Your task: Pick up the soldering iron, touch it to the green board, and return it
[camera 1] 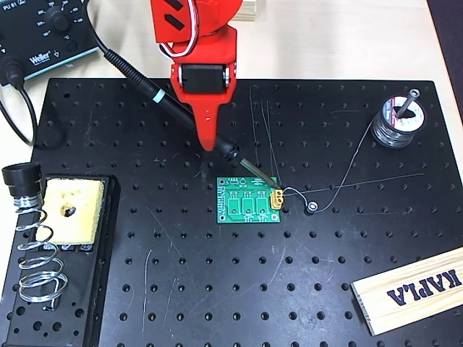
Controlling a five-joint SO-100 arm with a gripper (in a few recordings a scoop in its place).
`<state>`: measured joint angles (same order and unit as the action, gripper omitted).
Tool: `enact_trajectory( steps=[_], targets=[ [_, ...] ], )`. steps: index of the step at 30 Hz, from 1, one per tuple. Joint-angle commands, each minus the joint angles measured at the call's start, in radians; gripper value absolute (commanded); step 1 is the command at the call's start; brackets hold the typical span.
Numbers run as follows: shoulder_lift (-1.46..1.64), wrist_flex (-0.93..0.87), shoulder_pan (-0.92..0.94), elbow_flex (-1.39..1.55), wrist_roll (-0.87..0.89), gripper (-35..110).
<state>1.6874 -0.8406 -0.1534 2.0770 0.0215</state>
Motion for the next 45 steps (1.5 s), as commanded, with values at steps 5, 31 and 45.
enact_trajectory(
  steps=[5,31,45],
  targets=[
    [-0.003,-0.021,0.012,-0.075,-0.026,0],
    [-0.017,-0.018,0.015,-0.081,-0.031,0],
    [-0.017,-0.017,0.012,-0.078,-0.026,0]
  ],
)
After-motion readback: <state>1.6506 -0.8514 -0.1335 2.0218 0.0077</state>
